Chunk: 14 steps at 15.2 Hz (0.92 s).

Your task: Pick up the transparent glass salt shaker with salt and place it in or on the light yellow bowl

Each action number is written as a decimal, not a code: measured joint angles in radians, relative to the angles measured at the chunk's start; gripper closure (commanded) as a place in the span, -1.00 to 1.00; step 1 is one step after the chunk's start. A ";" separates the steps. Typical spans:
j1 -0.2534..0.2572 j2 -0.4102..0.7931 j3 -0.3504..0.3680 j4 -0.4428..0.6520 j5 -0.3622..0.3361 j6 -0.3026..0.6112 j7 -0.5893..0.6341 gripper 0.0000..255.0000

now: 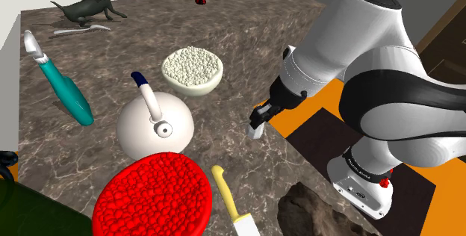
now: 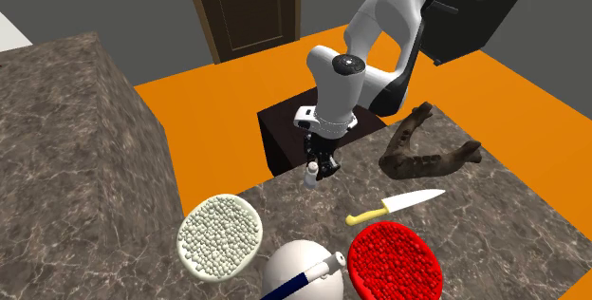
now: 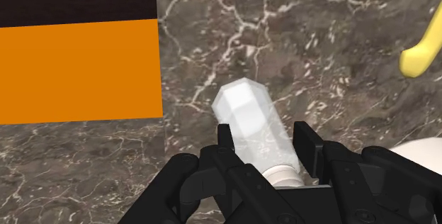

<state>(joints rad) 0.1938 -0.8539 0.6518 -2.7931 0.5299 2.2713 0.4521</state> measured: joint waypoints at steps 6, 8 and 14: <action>0.000 0.000 0.000 0.000 0.000 0.000 0.000 1.00; 0.000 0.000 0.000 0.000 0.000 0.000 0.000 1.00; -0.011 -0.027 -0.033 0.051 -0.030 -0.076 0.003 1.00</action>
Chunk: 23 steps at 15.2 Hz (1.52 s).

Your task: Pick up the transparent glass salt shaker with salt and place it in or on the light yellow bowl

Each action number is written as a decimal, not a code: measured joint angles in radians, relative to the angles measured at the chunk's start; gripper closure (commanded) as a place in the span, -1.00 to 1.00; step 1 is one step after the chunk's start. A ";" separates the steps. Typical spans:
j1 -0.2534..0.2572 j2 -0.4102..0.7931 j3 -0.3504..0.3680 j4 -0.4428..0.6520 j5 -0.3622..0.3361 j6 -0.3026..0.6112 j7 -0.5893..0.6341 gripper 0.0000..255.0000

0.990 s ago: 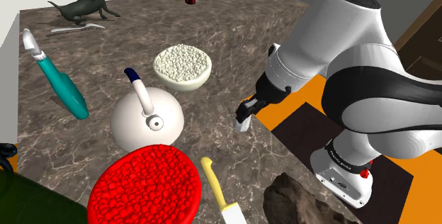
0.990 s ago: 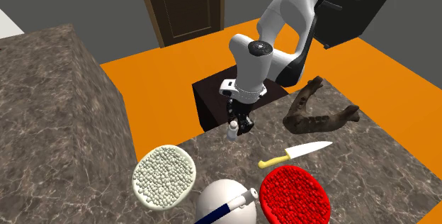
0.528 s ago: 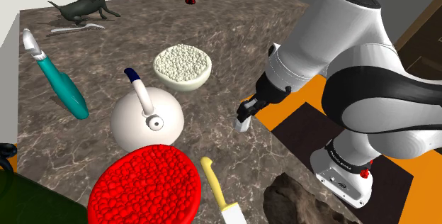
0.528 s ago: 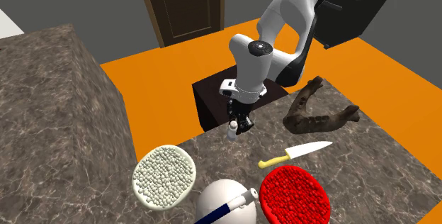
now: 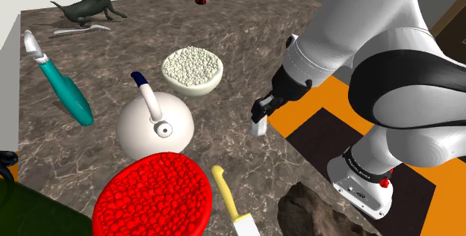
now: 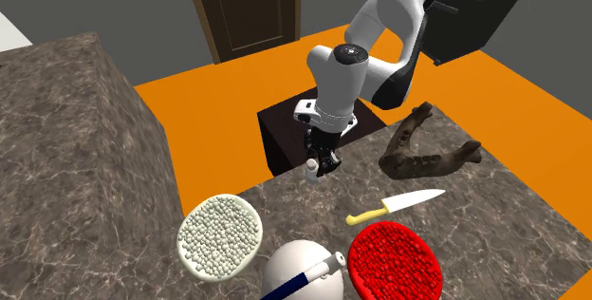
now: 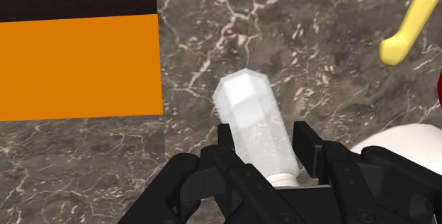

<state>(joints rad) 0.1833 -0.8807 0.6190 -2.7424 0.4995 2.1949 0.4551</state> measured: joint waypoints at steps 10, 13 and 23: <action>-0.017 -0.037 -0.059 0.108 -0.053 -0.144 0.008 1.00; -0.025 -0.042 -0.079 0.144 -0.070 -0.185 0.007 1.00; -0.049 -0.028 -0.122 0.280 -0.115 -0.307 0.014 1.00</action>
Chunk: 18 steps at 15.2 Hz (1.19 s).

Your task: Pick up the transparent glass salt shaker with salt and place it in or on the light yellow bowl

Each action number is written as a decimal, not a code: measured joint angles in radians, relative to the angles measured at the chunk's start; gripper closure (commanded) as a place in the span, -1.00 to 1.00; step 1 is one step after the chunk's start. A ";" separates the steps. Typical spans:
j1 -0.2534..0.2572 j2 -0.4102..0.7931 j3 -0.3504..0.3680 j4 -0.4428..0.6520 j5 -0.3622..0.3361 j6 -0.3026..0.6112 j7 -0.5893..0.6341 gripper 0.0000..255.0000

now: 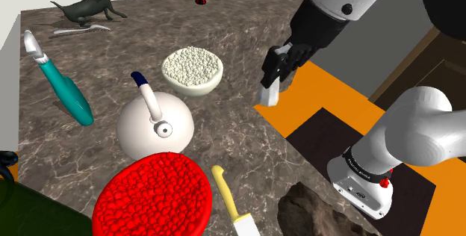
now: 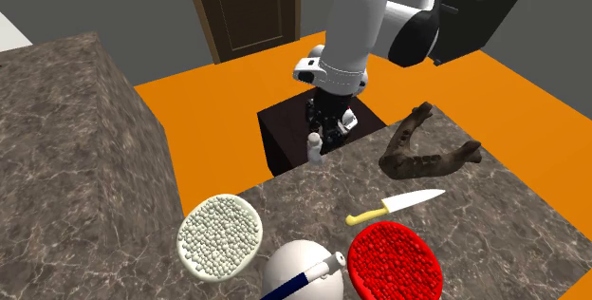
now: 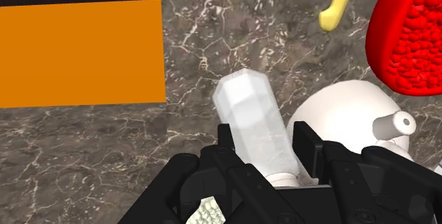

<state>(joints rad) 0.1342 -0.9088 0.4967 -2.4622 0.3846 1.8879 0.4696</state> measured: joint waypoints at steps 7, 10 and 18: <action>-0.042 0.081 -0.013 0.103 -0.033 -0.022 -0.013 1.00; -0.094 0.200 0.001 0.174 -0.061 0.026 -0.031 1.00; -0.212 0.505 0.057 0.401 -0.167 0.095 -0.032 1.00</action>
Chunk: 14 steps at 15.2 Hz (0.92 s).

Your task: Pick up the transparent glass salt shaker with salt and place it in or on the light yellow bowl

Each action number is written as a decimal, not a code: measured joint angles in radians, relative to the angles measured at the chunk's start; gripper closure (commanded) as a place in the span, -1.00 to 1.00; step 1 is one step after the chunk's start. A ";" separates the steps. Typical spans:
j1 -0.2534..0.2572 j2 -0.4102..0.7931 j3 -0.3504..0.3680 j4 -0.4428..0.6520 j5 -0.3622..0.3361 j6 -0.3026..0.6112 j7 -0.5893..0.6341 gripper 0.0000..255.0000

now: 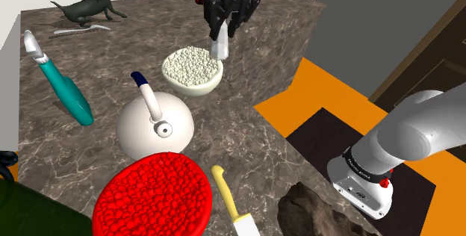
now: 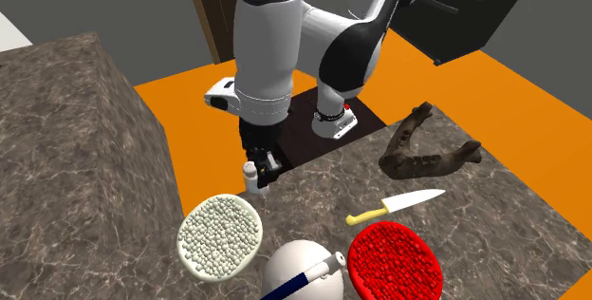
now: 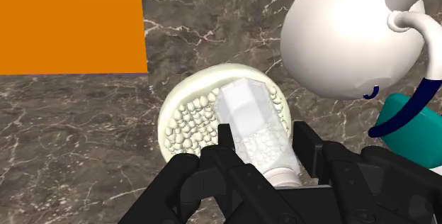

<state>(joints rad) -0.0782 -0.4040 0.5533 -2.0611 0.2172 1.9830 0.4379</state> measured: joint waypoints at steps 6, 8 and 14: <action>-0.063 0.265 0.057 0.230 -0.142 0.007 0.046 1.00; -0.070 0.362 0.070 0.323 -0.202 -0.006 0.066 1.00; -0.067 0.432 0.076 0.341 -0.250 0.034 0.085 1.00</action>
<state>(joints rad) -0.1455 0.0282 0.6293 -1.7204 -0.0325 2.0166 0.5225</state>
